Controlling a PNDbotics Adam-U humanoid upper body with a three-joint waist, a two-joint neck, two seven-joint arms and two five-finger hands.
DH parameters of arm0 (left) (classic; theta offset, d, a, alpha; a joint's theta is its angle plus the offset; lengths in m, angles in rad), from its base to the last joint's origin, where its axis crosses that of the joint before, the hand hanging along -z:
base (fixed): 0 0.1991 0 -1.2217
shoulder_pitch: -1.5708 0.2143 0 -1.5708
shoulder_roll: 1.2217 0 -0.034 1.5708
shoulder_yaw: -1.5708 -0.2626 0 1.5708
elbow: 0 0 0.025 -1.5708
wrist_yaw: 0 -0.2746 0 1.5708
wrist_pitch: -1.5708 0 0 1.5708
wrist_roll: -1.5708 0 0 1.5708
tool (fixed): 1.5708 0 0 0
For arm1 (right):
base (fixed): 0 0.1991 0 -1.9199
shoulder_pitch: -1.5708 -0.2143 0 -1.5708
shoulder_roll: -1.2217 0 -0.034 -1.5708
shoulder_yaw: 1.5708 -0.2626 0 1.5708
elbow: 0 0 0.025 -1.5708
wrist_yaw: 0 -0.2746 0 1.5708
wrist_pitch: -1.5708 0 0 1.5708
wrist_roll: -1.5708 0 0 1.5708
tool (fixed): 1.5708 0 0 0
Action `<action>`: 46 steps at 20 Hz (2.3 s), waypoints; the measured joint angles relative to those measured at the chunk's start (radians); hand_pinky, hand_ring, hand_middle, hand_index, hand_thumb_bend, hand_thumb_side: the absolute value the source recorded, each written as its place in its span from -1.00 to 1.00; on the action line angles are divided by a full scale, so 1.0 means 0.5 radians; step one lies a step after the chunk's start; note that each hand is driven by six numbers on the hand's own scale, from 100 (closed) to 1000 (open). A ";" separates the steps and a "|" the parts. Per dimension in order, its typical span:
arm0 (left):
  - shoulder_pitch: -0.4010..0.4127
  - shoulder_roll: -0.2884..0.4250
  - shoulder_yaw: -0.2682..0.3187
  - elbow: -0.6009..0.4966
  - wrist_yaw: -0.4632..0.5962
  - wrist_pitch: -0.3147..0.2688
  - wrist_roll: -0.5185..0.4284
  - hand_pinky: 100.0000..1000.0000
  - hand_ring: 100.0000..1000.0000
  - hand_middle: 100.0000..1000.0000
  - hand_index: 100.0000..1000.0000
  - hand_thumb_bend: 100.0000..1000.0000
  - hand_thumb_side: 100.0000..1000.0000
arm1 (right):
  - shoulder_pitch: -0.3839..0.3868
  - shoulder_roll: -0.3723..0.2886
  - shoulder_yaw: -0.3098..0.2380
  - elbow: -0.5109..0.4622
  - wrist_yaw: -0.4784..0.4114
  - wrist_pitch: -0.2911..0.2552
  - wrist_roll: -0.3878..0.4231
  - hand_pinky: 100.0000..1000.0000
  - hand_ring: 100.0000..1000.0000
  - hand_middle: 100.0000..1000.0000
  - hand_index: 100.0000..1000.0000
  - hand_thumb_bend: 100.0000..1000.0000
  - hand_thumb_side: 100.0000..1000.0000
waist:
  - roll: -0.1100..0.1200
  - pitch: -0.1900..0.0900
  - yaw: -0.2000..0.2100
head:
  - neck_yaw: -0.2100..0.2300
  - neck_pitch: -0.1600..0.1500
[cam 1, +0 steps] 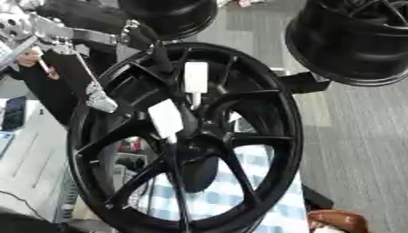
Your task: Pull the pin out of the wheel hub.
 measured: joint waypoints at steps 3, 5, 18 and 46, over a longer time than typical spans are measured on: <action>-0.007 -0.016 -0.034 0.018 -0.017 -0.023 0.022 0.69 0.56 0.40 0.71 -0.15 -0.44 | -0.004 0.000 0.000 0.000 -0.002 0.002 0.001 0.47 0.14 -0.15 0.22 -1.00 0.23 | 0.005 -0.001 -0.005 | 0.003 0.000; -0.009 -0.016 -0.059 0.019 -0.028 -0.036 0.036 0.68 0.56 0.39 0.70 -0.17 -0.44 | -0.009 0.000 0.000 0.000 -0.003 0.003 0.001 0.47 0.14 -0.15 0.22 -1.00 0.23 | 0.008 -0.001 -0.010 | 0.008 0.000; -0.014 -0.050 -0.233 0.018 -0.030 -0.078 0.078 0.64 0.46 0.25 0.62 -0.33 -0.35 | -0.016 0.001 0.000 0.000 -0.020 0.007 -0.008 0.46 0.13 -0.16 0.22 -1.00 0.23 | 0.011 -0.005 -0.025 | 0.079 0.000; -0.006 -0.066 -0.303 -0.026 -0.026 -0.058 0.058 0.61 0.53 0.46 0.67 -0.34 -0.54 | -0.016 0.006 -0.001 0.000 -0.053 0.008 -0.020 0.46 0.13 -0.16 0.21 -1.00 0.23 | 0.011 -0.017 -0.036 | 0.107 0.000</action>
